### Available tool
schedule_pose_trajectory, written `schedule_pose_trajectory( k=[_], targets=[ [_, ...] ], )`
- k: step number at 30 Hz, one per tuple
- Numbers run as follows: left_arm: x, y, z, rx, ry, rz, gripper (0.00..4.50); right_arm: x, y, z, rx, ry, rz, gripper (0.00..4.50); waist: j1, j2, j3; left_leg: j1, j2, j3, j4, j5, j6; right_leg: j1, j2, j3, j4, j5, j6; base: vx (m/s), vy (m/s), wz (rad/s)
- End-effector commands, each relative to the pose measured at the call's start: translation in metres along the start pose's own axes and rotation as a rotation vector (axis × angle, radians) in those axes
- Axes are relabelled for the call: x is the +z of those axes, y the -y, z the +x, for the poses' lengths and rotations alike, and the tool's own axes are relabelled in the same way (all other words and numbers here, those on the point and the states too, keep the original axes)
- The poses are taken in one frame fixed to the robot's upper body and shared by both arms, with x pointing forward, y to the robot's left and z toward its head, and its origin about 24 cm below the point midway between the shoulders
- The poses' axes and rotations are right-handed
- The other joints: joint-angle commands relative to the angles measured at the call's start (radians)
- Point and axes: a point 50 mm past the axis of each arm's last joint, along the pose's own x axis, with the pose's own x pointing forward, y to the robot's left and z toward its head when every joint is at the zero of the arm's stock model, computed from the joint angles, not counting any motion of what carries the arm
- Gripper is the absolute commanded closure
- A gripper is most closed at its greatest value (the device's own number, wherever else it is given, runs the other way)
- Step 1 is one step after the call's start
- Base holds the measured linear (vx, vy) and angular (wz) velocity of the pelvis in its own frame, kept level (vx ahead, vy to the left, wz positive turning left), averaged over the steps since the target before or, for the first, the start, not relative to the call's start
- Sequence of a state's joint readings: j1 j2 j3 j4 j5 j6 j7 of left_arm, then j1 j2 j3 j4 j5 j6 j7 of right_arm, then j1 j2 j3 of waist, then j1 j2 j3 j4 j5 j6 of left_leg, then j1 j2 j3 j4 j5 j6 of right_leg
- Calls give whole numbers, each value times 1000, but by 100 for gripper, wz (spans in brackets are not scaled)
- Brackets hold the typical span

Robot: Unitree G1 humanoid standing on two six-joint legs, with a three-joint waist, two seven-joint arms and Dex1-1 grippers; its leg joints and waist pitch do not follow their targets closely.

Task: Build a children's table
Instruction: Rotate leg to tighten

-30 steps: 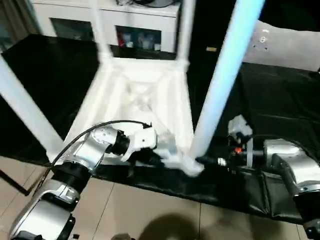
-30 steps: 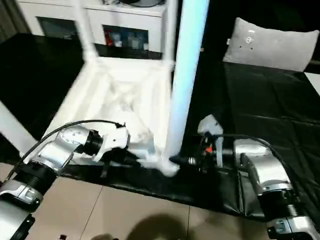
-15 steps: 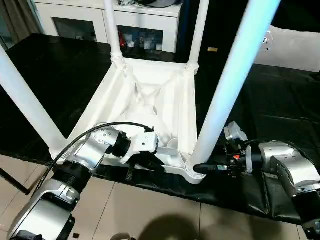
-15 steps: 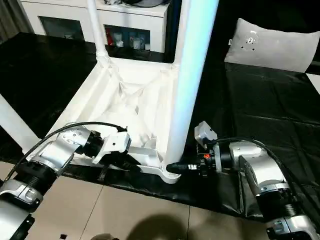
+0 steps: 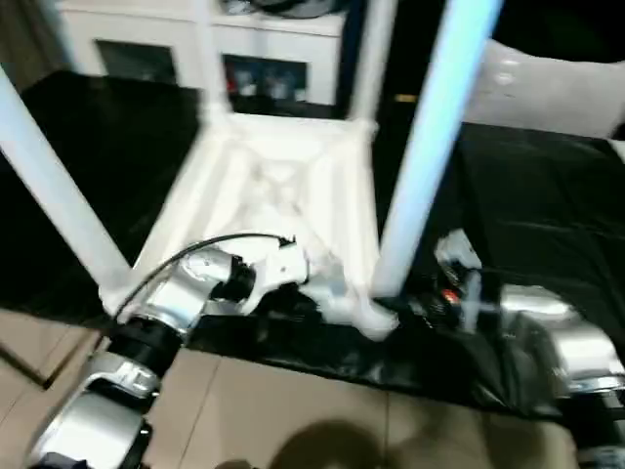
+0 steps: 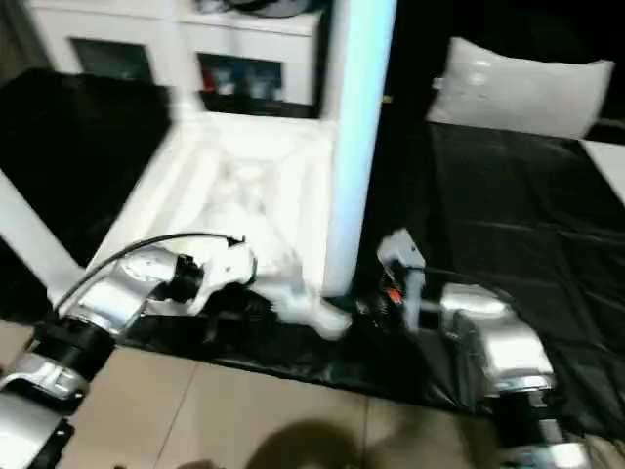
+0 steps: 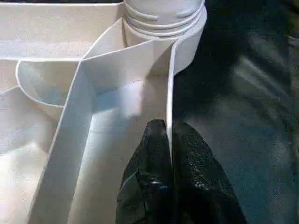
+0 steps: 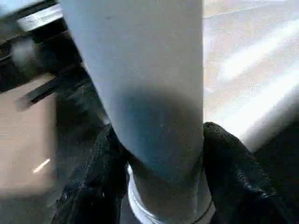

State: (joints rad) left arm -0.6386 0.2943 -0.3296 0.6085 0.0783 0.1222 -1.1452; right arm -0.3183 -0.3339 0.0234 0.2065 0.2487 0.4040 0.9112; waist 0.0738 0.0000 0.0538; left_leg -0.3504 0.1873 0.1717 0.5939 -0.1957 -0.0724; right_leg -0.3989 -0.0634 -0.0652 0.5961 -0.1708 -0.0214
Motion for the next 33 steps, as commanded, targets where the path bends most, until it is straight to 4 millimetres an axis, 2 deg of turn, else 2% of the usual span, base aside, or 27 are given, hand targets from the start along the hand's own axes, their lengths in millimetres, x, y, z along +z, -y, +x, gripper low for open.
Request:
schedule_pose_trajectory(
  k=[1, 2, 4, 6, 8, 9, 10, 11, 13, 14, 19, 22, 24, 26, 27, 29, 31, 32, 33],
  targets=[
    [29, -1, 22, 110, 101, -29, 450, 1, -9, 29, -99, -9, 24, 246, -2, -10, -57, -2, 32, -16, -76, -206, 1, 46, -84, 39, -98, -518, -101, 0, 0, 0],
    [29, -1, 22, 110, 101, -29, 450, 1, -9, 29, -99, -9, 24, 249, -10, -11, -58, 0, 29, -16, -73, -206, 7, 44, -82, 37, -101, -517, -102, 0, 0, 0],
    [38, -2, 33, 183, 129, -72, 450, 2, -8, 40, -216, 3, 51, 251, -13, -11, -59, -4, 29, -14, -72, -190, 19, 46, -80, 40, -99, -488, -104, 0, 0, 0],
    [49, -2, 46, 267, 154, -102, 450, 4, -7, 51, -372, 6, 53, 251, -19, -10, -62, -5, 31, -13, -72, -167, 26, 44, -76, 42, -92, -416, -126, 0, 0, 0],
    [52, -2, 50, 288, 159, -111, 450, 5, -7, 54, -422, 5, 47, 251, -18, -8, -65, -5, 29, -12, -70, -145, 28, 47, -75, 42, -87, -366, -135, 0, 0, 0],
    [56, -1, 54, 312, 157, -96, 450, 6, -12, 58, -401, 15, 41, 251, -16, -3, -68, -4, 31, -11, -69, -125, 34, 47, -74, 46, -81, -307, -148, 0, 0, 0],
    [57, -1, 54, 312, 154, -88, 450, 7, -13, 58, -393, 30, 44, 219, -16, -4, -69, -6, 31, -10, -68, -117, 40, 48, -72, 46, -79, -275, -155, 0, 0, 0],
    [57, -1, 54, 312, 154, -88, 450, 7, -13, 58, -393, 30, 44, 199, -11, -4, -71, -6, 31, -8, -66, -94, 58, 52, -73, 48, -70, -192, -179, 0, 0, 0],
    [56, -2, 54, 316, 145, -84, 450, 8, -13, 58, -406, 43, 47, 183, -10, -3, -71, -9, 31, -9, -67, -87, 68, 56, -74, 47, -67, -165, -191, 0, 0, 0],
    [52, -3, 49, 314, 116, -59, 450, 10, -11, 54, -429, 56, 42, 178, -11, 4, -71, -8, 32, -9, -67, -95, 70, 55, -75, 46, -71, -172, -192, 0, 0, 0],
    [44, -4, 41, 291, 94, -39, 450, 13, -6, 46, -423, 73, 31, 143, -11, 3, -67, -5, 34, -10, -71, -137, 57, 56, -77, 47, -76, -231, -182, 0, 0, 0],
    [37, -4, 34, 253, 81, -13, 450, 13, -4, 37, -362, 74, -1, 107, -12, 3, -67, -7, 34, -10, -70, -136, 62, 58, -76, 48, -75, -220, -179, 0, 0, 0],
    [30, -3, 25, 187, 70, 35, 450, 12, 2, 22, -275, 54, -40, 97, -8, -1, -68, -8, 34, -11, -69, -132, 73, 61, -78, 47, -74, -210, -179, 0, 0, 0],
    [24, -1, 19, 113, 59, 70, 450, 13, 6, 8, -178, 27, -80, 75, -9, 4, -69, -10, 35, -10, -67, -130, 82, 61, -77, 46, -72, -197, -189, 0, 0, 0],
    [24, -1, 19, 113, 59, 70, 450, 13, 6, 8, -178, 27, -80, 65, -10, 2, -69, -9, 36, -10, -67, -131, 82, 61, -78, 47, -72, -197, -191, 0, 0, 0],
    [15, 5, 10, -7, 38, 127, 450, 13, 8, -9, -37, -23, -151, 58, -5, 3, -68, -6, 39, -9, -65, -144, 89, 59, -79, 47, -74, -205, -198, 0, 0, 0],
    [10, 7, 7, -55, 12, 153, 450, 13, 10, -16, 9, -34, -158, 46, -1, 4, -68, -4, 41, -8, -66, -141, 90, 56, -78, 48, -69, -190, -209, 0, 0, 0],
    [8, 8, 4, -89, 2, 169, 450, 13, 11, -19, 31, -45, -187, 46, 3, 0, -68, -5, 43, -8, -66, -139, 88, 56, -79, 47, -67, -185, -215, 0, 0, 0],
    [7, 9, 3, -112, -3, 180, 450, 14, 11, -21, 48, -54, -210, 46, 6, 2, -67, -4, 43, -7, -65, -144, 87, 54, -80, 47, -68, -193, -214, 0, 0, 0]
  ],
)
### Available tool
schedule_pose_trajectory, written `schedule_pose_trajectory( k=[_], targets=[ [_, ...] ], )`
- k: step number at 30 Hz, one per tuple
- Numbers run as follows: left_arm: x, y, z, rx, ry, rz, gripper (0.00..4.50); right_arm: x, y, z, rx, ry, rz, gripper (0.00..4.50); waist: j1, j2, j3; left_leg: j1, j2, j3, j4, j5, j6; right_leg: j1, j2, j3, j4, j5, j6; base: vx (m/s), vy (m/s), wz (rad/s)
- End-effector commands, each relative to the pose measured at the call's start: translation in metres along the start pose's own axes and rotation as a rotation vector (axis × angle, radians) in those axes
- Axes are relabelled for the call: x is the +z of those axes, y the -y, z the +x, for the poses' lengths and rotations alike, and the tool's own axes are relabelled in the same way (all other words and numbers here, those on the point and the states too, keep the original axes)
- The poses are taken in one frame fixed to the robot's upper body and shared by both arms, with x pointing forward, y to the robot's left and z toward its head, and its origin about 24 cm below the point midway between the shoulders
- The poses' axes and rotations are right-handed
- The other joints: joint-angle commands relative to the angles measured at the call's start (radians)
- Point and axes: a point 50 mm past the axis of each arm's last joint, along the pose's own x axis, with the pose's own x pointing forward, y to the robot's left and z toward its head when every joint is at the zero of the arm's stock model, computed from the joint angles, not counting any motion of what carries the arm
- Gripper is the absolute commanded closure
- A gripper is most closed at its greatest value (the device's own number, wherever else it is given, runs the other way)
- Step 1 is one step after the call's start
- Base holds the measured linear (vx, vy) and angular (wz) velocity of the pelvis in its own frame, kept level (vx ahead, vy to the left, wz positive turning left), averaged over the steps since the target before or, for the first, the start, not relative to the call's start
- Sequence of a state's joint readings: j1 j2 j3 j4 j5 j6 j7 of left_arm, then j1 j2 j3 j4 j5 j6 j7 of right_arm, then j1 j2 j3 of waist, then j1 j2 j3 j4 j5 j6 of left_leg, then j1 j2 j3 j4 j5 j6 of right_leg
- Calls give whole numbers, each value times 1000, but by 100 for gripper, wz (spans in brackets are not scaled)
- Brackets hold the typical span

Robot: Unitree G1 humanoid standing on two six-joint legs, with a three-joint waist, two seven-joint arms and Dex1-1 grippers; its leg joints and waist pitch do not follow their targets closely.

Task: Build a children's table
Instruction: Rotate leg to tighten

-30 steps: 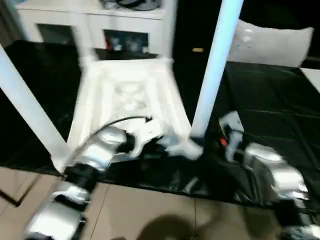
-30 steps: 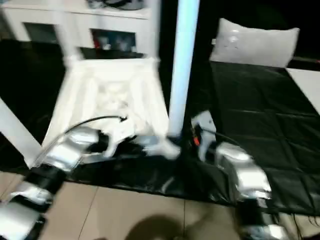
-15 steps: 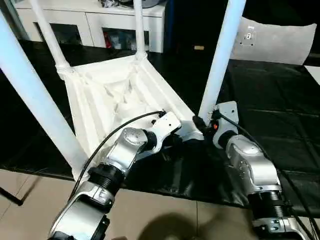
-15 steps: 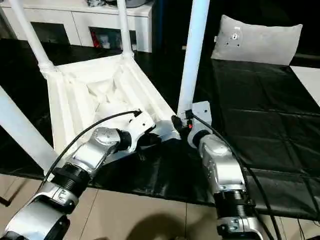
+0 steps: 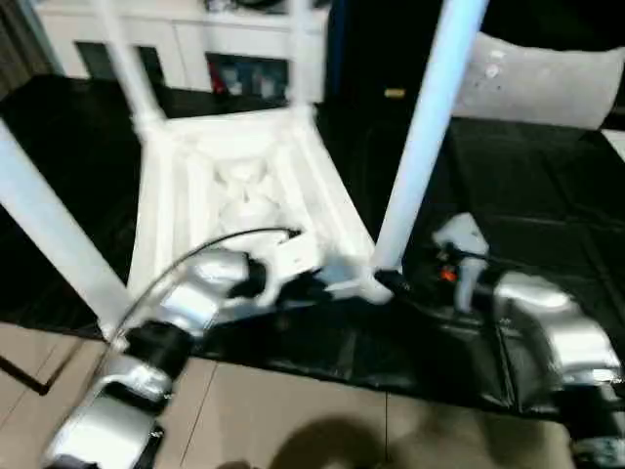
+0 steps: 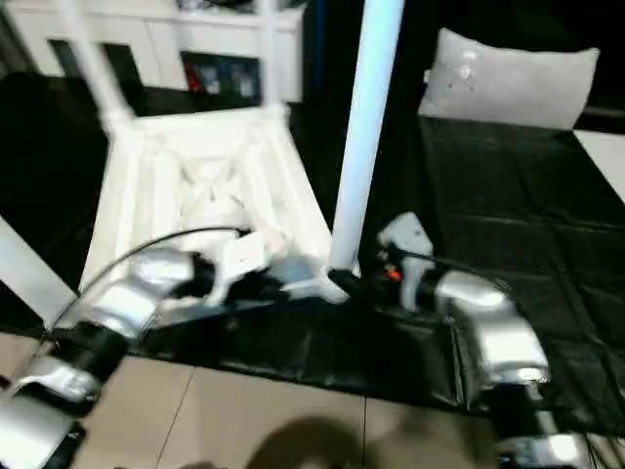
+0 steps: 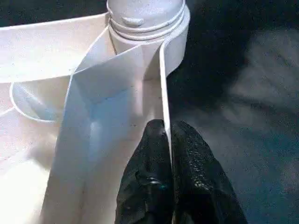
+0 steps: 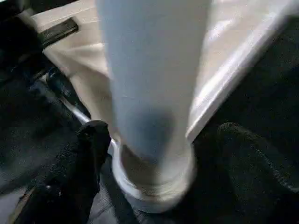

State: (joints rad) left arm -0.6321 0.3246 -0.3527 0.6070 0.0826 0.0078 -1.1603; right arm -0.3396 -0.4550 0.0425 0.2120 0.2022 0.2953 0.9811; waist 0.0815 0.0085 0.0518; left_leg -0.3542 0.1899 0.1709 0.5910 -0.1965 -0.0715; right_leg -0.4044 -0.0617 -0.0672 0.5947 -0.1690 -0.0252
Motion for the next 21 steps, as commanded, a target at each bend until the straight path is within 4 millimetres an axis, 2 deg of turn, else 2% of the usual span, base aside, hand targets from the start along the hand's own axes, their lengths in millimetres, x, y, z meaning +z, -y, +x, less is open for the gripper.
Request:
schedule_pose_trajectory(
  k=[1, 3, 4, 5, 7, 8, 9, 10, 11, 13, 14, 16, 21],
  targets=[
    [6, 7, 6, -109, -4, 80, 450, 0, -2, -2, 51, 1, -37, 46, 1, -7, -65, 2, 41, -6, -63, -145, 81, 59, -80, 48, -66, -200, -211, 0, 0, 0],
    [3, 8, 2, -154, -20, 100, 450, -1, -5, -6, 146, -1, -33, 46, 9, -8, -65, 4, 42, -4, -63, -150, 79, 58, -81, 49, -66, -209, -212, 0, 0, 0],
    [1, 9, 0, -176, -31, 111, 450, -1, -7, -8, 197, -2, -23, 72, 14, -7, -66, 5, 44, -4, -63, -148, 81, 59, -81, 48, -65, -203, -213, 0, 0, 0],
    [1, 9, -2, -195, -39, 121, 450, -2, -9, -9, 244, -5, -16, 72, 16, -12, -66, 2, 44, -4, -62, -144, 86, 61, -80, 47, -62, -195, -215, 0, 0, 0],
    [0, 9, -4, -220, -43, 134, 450, -2, -11, -10, 302, -10, -13, 81, 22, -11, -67, 2, 43, -4, -60, -140, 92, 61, -81, 47, -61, -195, -215, 0, 0, 0],
    [1, 9, -5, -234, -43, 143, 450, -2, -12, -9, 327, -17, -6, 97, 24, -14, -67, 1, 45, -4, -61, -134, 92, 61, -83, 47, -59, -196, -213, 0, 0, 0],
    [1, 9, -5, -235, -43, 143, 450, -2, -12, -9, 328, -17, -6, 97, 24, -13, -66, 0, 44, -4, -61, -133, 92, 60, -83, 47, -61, -202, -212, 0, 0, 0],
    [1, 10, -6, -252, -44, 152, 450, -2, -13, -9, 344, -23, -6, 110, 25, -18, -66, 2, 43, -3, -61, -134, 88, 59, -83, 46, -63, -220, -207, 0, 0, 0],
    [2, 10, -6, -268, -44, 160, 450, -3, -14, -8, 365, -30, -7, 119, 28, -15, -67, 2, 44, -3, -61, -133, 84, 58, -84, 46, -64, -235, -206, 0, 0, 0],
    [2, 10, -7, -281, -42, 166, 450, -4, -14, -7, 381, -34, -10, 119, 30, -16, -67, 2, 43, -3, -61, -132, 79, 57, -83, 46, -64, -233, -203, 0, 0, 0],
    [2, 11, -7, -289, -45, 172, 450, -5, -15, -6, 392, -36, -8, 142, 32, -15, -67, 1, 44, -4, -61, -128, 78, 58, -83, 46, -62, -229, -202, 0, 0, 0],
    [1, 10, -9, -296, -47, 180, 450, -5, -15, -5, 403, -38, -8, 160, 33, -19, -68, 1, 43, -3, -61, -124, 80, 58, -83, 46, -62, -226, -201, 0, 0, 0],
    [-1, 8, -11, -286, -51, 176, 450, -5, -17, -3, 422, -38, 7, 203, 33, -19, -67, 0, 43, -3, -61, -126, 76, 58, -83, 45, -62, -235, -195, 0, 0, 0]
  ],
)
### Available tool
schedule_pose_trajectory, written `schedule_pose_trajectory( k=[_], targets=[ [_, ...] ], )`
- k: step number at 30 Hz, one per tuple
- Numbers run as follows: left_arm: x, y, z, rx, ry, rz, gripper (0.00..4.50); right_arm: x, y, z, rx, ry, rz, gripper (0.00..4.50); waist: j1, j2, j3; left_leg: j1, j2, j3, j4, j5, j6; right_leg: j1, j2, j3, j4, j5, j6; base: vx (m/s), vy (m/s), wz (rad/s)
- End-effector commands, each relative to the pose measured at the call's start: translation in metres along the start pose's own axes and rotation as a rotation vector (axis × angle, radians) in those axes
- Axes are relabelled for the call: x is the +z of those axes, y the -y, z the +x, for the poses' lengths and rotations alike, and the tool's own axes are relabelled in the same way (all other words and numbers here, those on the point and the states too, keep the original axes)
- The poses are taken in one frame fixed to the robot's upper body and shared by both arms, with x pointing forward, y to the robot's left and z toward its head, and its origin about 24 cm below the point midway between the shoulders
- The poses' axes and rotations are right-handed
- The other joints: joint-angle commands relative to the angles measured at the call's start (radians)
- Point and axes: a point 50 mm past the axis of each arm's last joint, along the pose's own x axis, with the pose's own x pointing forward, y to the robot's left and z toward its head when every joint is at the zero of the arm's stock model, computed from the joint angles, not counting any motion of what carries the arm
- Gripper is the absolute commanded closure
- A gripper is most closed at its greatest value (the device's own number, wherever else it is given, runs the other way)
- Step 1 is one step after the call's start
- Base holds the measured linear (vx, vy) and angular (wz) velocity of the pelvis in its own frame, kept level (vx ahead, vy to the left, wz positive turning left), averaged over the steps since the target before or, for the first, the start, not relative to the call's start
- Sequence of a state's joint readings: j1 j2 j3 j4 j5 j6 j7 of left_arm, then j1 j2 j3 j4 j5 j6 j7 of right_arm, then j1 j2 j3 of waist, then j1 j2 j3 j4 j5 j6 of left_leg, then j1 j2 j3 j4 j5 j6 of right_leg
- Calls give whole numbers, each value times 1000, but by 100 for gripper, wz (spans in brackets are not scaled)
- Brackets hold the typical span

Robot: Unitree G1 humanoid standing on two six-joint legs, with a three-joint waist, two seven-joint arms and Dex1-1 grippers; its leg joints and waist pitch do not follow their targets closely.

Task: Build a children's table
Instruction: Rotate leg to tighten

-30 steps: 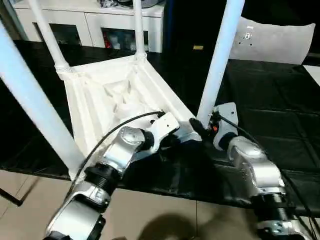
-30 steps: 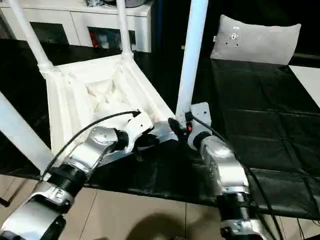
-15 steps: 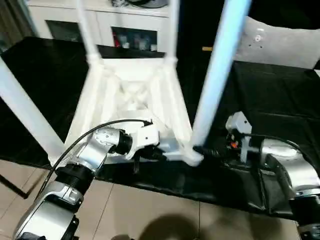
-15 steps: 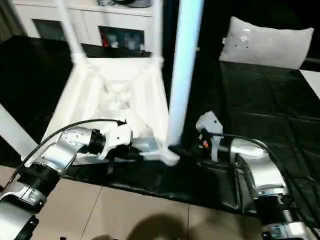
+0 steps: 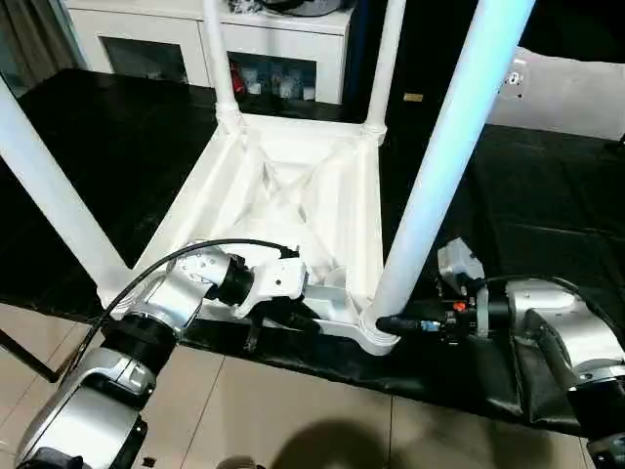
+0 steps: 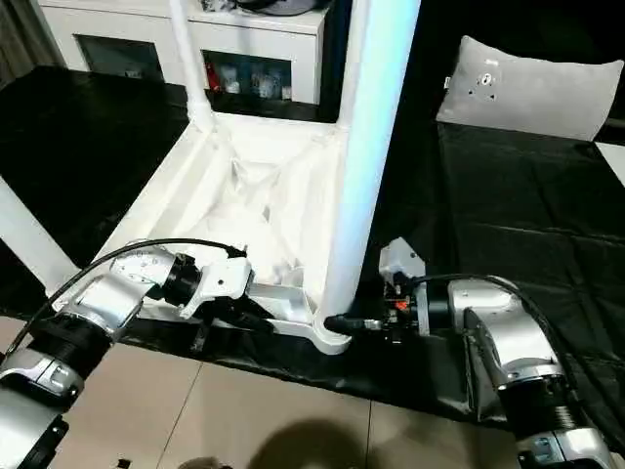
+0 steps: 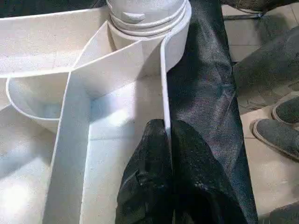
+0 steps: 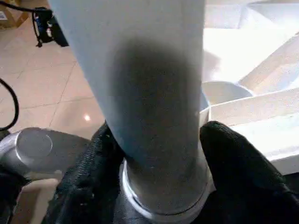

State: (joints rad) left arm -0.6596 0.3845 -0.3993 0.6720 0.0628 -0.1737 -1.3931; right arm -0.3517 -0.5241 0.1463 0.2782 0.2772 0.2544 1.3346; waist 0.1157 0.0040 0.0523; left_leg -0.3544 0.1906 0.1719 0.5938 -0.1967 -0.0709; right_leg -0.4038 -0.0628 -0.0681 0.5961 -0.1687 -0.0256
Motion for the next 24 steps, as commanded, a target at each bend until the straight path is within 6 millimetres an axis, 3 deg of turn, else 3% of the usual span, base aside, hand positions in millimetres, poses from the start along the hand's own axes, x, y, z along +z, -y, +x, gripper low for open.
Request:
schedule_pose_trajectory(
  k=[1, 5, 11, 13, 15, 18, 19, 20, 21, 24],
  targets=[
    [3, 0, 1, -47, -32, 40, 450, 5, 1, 0, 14, 8, -11, 203, 0, -13, -68, 1, 42, -5, -64, -125, 74, 58, -82, 46, -63, -235, -195, 0, 0, 0],
    [2, 0, 0, -36, -20, 23, 450, 4, -3, 2, 23, 26, 15, 243, 0, -14, -68, 1, 42, -4, -63, -121, 74, 57, -81, 46, -63, -233, -194, 0, 0, 0],
    [6, -3, 4, 38, 33, -51, 450, 4, -9, 16, -49, 108, 98, 250, 1, -13, -67, 2, 45, -7, -67, -120, 64, 56, -82, 47, -61, -234, -191, 0, 0, 0],
    [12, -8, 10, 115, 72, -114, 450, 4, -3, 27, -192, 109, 105, 251, -8, -9, -63, 3, 41, -6, -70, -147, 45, 52, -82, 46, -70, -291, -180, 0, 0, 0],
    [18, -11, 16, 157, 105, -142, 450, 5, 5, 35, -321, 112, 129, 251, -16, -12, -58, 3, 36, -10, -74, -181, 20, 53, -83, 43, -80, -388, -152, 0, 0, 0],
    [28, -19, 26, 251, 133, -198, 450, 10, 13, 48, -472, 153, 172, 252, -43, -14, -56, -2, 29, -15, -78, -199, -1, 55, -82, 38, -91, -490, -106, 0, 0, 0],
    [30, -20, 29, 273, 138, -211, 450, 12, 15, 51, -513, 156, 177, 252, -50, -15, -57, 0, 27, -13, -73, -197, 5, 52, -83, 39, -98, -501, -95, 0, 0, 0],
    [33, -23, 33, 302, 138, -223, 450, 13, 18, 55, -565, 158, 184, 253, -58, -9, -59, -1, 26, -12, -71, -192, 9, 49, -79, 41, -97, -480, -101, 0, 0, 0],
    [37, -26, 39, 344, 139, -248, 450, 15, 21, 61, -629, 169, 201, 253, -59, -12, -60, -2, 24, -13, -71, -186, 14, 52, -79, 40, -97, -471, -100, 0, 0, 0],
    [46, -33, 52, 446, 144, -313, 450, 22, 26, 74, -758, 200, 248, 253, -67, -11, -63, -2, 26, -10, -68, -143, 24, 50, -76, 44, -87, -385, -130, 0, 0, 0]
  ],
)
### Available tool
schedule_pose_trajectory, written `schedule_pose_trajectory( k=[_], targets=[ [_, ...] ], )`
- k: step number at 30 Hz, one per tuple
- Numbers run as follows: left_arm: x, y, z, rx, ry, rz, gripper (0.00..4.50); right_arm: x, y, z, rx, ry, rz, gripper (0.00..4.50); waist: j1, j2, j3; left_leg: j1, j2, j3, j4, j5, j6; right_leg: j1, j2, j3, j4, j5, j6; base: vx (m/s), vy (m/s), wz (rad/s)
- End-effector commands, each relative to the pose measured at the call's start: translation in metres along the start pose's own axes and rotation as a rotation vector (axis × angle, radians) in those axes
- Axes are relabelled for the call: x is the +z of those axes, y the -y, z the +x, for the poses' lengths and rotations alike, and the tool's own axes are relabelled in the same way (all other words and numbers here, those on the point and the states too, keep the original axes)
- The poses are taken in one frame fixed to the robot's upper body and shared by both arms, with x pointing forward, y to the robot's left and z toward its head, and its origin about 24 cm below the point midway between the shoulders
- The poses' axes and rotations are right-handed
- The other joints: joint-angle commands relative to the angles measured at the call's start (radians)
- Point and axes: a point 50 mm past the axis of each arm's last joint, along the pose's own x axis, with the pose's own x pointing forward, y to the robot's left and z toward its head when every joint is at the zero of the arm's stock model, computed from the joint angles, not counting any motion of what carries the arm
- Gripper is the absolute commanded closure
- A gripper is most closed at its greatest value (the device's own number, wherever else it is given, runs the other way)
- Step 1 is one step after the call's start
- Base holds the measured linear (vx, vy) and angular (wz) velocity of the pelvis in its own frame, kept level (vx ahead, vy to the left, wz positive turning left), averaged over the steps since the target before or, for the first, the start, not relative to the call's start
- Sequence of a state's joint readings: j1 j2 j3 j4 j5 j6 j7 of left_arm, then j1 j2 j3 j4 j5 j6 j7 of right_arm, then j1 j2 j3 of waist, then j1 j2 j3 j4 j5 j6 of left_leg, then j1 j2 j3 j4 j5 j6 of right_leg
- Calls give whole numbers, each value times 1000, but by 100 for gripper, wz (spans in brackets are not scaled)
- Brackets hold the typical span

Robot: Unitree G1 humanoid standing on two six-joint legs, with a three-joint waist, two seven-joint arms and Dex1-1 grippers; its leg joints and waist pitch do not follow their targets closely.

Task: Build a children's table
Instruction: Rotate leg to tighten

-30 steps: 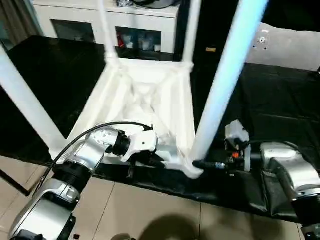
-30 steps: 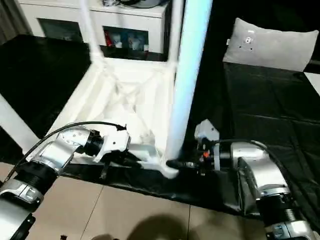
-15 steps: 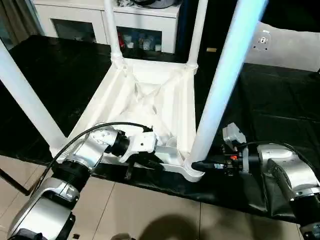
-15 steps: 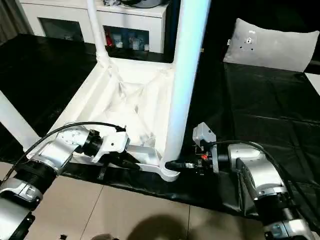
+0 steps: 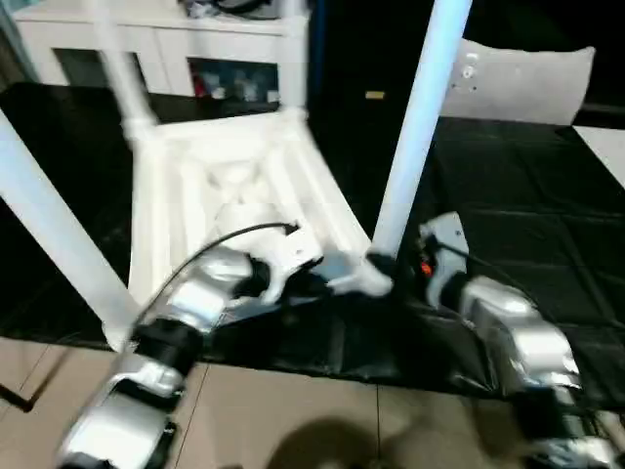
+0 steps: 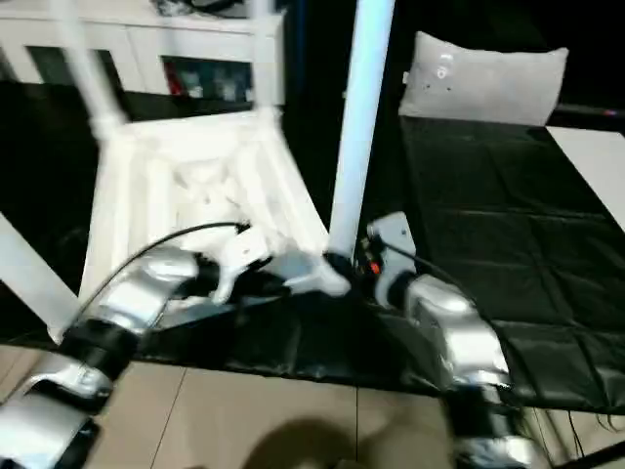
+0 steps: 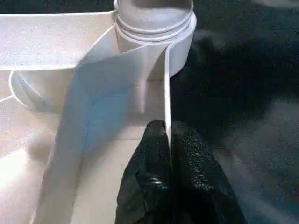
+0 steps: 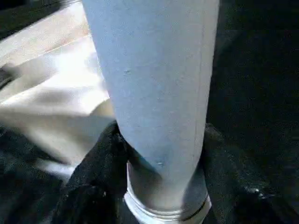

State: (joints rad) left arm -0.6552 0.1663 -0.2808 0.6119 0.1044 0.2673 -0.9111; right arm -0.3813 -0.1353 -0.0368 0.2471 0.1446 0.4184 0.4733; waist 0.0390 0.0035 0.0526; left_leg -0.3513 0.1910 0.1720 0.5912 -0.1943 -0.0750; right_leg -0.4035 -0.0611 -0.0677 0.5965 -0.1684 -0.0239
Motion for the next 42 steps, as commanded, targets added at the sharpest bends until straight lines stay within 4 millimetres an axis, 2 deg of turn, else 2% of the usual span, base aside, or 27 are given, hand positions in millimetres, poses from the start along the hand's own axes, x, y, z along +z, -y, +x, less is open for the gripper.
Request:
schedule_pose_trajectory(
  k=[1, 2, 3, 4, 6, 9, 12, 13, 16, 18, 19, 21, 23, 24, 25, 29, 31, 32, 34, 35, 37, 39, 42],
  targets=[
    [33, 14, 22, 11, 103, 16, 450, 3, -26, 20, -11, 0, 19, 253, 9, -12, -66, -6, 25, -10, -65, -127, 31, 54, -76, 44, -83, -347, -141, 0, 0, 0],
    [33, 15, 23, 19, 104, 13, 450, 3, -28, 20, -5, -2, 18, 253, 10, -11, -67, -6, 27, -10, -65, -115, 33, 53, -75, 45, -80, -319, -148, 0, 0, 0],
    [35, 15, 24, 36, 104, 16, 450, 3, -30, 21, 7, -5, 10, 253, 13, -11, -68, -5, 26, -8, -64, -100, 48, 56, -74, 46, -76, -249, -167, 0, 0, 0],
    [35, 15, 25, 48, 104, 21, 450, 3, -32, 21, 16, -6, 3, 199, 13, -11, -70, -6, 26, -8, -63, -94, 55, 58, -73, 47, -73, -223, -173, 0, 0, 0],
    [36, 14, 24, 66, 104, 30, 450, 8, -28, 18, 14, 33, 7, 179, 16, -9, -69, -8, 27, -8, -64, -87, 67, 60, -75, 48, -70, -195, -183, 0, 0, 0],
    [33, 11, 18, 67, 98, 43, 450, 14, -19, 12, 10, 67, 0, 166, 19, -8, -68, -7, 28, -7, -64, -103, 71, 61, -77, 48, -73, -208, -185, 0, 0, 0],
    [28, 8, 12, 61, 94, 64, 450, 15, -9, 4, 30, 75, -19, 126, 22, -8, -67, -6, 29, -7, -64, -115, 72, 63, -78, 48, -75, -222, -180, 0, 0, 0],
    [27, 7, 10, 56, 92, 66, 450, 14, -7, 1, 44, 72, -22, 126, 22, -8, -68, -7, 29, -6, -63, -108, 75, 63, -77, 49, -72, -206, -183, 0, 0, 0],
    [15, 2, -1, 4, 70, 96, 450, 13, 7, -16, 143, 46, -50, 89, 26, -7, -68, -7, 29, -7, -62, -106, 85, 64, -76, 47, -73, -198, -184, 0, 0, 0],
    [11, 2, -7, -43, 66, 138, 450, 13, 13, -24, 189, 25, -81, 83, 31, -7, -67, -8, 31, -8, -63, -113, 93, 65, -77, 48, -72, -203, -182, 0, 0, 0],
    [8, 2, -10, -74, 52, 149, 450, 13, 16, -28, 226, 12, -103, 83, 29, -9, -66, -9, 31, -7, -63, -118, 90, 65, -78, 47, -72, -214, -180, 0, 0, 0],
    [2, 3, -16, -147, 39, 193, 450, 13, 20, -37, 311, -14, -145, 47, 32, -8, -64, -7, 31, -7, -63, -134, 87, 63, -80, 47, -78, -260, -175, 0, 0, 0],
    [0, 5, -20, -192, 33, 205, 450, 14, 21, -41, 350, -24, -163, 36, 34, -8, -65, -5, 33, -6, -63, -141, 84, 59, -80, 47, -79, -278, -171, 0, 0, 0],
    [-4, 6, -23, -238, 9, 226, 450, 15, 23, -45, 400, -35, -187, 24, 36, -4, -65, -4, 33, -7, -63, -141, 82, 58, -80, 47, -79, -279, -171, 0, 0, 0],
    [-5, 6, -25, -252, -3, 233, 450, 16, 23, -46, 418, -39, -195, 12, 37, -5, -64, -2, 35, -6, -63, -146, 83, 57, -79, 47, -78, -275, -173, 0, 0, 0],
    [-12, 7, -33, -350, -39, 296, 450, 18, 22, -55, 573, -48, -224, 12, 54, -3, -66, 3, 39, -5, -63, -155, 77, 55, -80, 47, -73, -249, -188, 0, 0, 0],
    [-13, 7, -34, -362, -39, 300, 450, 18, 22, -56, 589, -52, -219, 12, 58, -5, -66, 0, 40, -5, -63, -147, 80, 58, -79, 46, -70, -234, -194, 0, 0, 0],
    [-13, 8, -37, -406, -45, 316, 450, 16, 21, -58, 649, -74, -227, 37, 62, -5, -67, 1, 40, -5, -63, -142, 81, 57, -79, 45, -68, -226, -198, 0, 0, 0],
    [-12, 8, -40, -453, -45, 338, 450, 13, 20, -61, 722, -109, -229, 46, 66, -4, -68, -1, 41, -5, -62, -140, 85, 59, -81, 46, -67, -223, -200, 0, 0, 0],
    [-11, 8, -41, -468, -45, 344, 450, 11, 19, -62, 749, -127, -231, 49, 69, -10, -68, -1, 41, -3, -61, -137, 85, 58, -80, 46, -67, -224, -199, 0, 0, 0],
    [-10, 8, -43, -490, -48, 353, 450, 9, 18, -63, 787, -150, -231, 70, 74, -6, -67, 1, 42, -3, -61, -134, 85, 55, -81, 45, -67, -229, -201, 0, 0, 0],
    [-10, 9, -43, -500, -51, 357, 450, 7, 17, -63, 803, -162, -232, 92, 77, -7, -67, 0, 43, -4, -62, -137, 81, 55, -82, 45, -66, -240, -200, 0, 0, 0],
    [-11, 8, -44, -513, -59, 373, 450, 6, 16, -63, 822, -172, -232, 95, 78, -8, -66, 1, 42, -5, -63, -148, 71, 55, -83, 45, -69, -265, -190, 0, 0, 0]
  ],
)
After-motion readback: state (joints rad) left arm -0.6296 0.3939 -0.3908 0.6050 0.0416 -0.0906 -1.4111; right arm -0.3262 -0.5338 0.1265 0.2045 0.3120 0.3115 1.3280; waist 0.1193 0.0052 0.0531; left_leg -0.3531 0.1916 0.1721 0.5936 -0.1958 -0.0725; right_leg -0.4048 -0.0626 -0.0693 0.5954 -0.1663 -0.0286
